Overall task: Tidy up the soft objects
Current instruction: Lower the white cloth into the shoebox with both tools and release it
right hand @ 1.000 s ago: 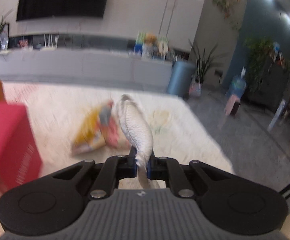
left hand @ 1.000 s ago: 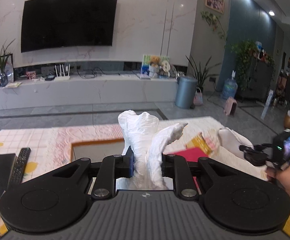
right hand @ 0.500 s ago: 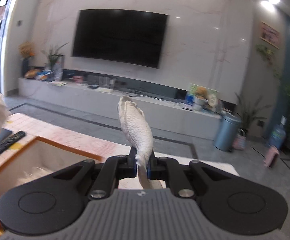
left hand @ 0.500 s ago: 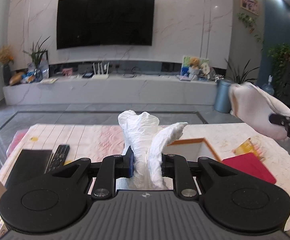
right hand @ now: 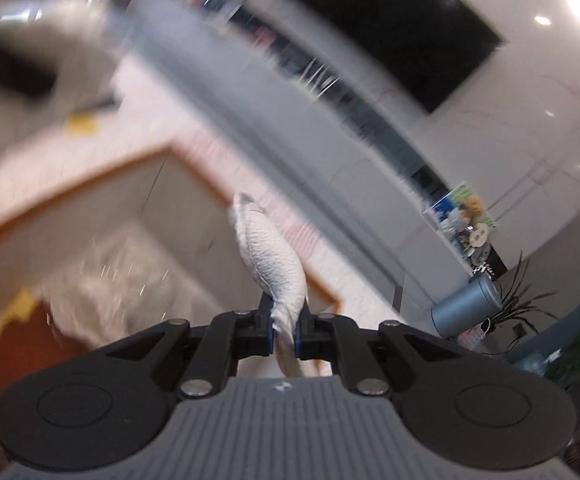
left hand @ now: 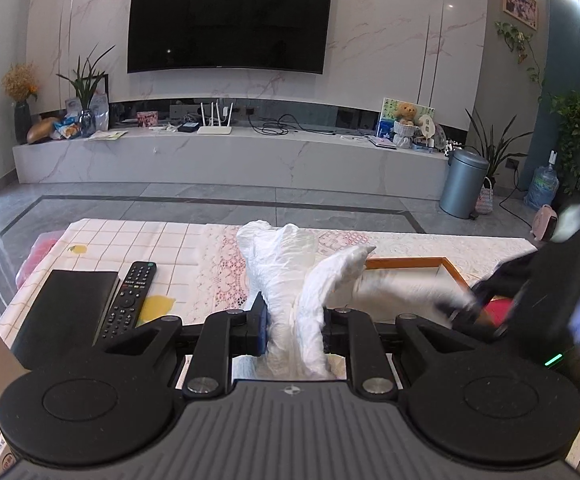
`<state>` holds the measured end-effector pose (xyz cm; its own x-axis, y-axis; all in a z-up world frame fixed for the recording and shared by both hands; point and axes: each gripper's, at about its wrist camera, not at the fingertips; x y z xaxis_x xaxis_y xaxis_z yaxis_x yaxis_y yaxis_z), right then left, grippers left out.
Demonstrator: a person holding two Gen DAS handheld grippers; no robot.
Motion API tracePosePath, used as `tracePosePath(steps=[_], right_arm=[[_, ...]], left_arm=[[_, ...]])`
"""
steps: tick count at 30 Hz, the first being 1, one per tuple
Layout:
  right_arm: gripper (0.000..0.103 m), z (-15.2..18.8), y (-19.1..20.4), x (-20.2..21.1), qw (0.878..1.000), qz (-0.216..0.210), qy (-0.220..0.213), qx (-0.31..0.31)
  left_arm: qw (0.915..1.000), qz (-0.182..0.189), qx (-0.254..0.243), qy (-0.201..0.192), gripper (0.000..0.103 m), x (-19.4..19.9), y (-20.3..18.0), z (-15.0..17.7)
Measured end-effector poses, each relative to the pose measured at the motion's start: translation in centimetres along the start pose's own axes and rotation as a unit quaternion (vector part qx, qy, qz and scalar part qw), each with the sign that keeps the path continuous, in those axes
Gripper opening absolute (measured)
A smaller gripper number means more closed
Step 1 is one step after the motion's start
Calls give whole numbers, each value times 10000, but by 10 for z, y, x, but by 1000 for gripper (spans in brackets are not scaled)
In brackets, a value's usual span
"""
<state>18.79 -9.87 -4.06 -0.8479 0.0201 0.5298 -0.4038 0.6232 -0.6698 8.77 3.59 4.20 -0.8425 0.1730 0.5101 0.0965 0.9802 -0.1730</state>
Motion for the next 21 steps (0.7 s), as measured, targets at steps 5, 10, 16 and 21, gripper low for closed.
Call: tracePosePath(steps=[5, 10, 16, 21], right_arm=[[7, 4, 16, -27, 9953, -748, 608, 90], [18, 12, 20, -38, 9855, -1326, 1055, -67], [69, 17, 4, -4, 9837, -1673, 616, -235], [75, 28, -30, 30, 9819, -1676, 47, -880]], left_arm=[[9999, 48, 123, -90, 22, 5, 5, -4], [9999, 107, 66, -89, 23, 4, 1, -3], [9999, 142, 11, -5, 23, -3, -8, 0], [9993, 365, 50, 96, 23, -11, -20, 6]])
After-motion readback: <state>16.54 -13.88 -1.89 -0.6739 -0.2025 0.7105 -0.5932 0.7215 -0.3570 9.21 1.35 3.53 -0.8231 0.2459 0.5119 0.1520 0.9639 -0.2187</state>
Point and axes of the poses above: each gripper's, at about its wrist camera, not at the fingertips, and x roughly against the way its jaws point, y to its left, z to its underside, and after that the axes turned 10 degrees about z, right-handed
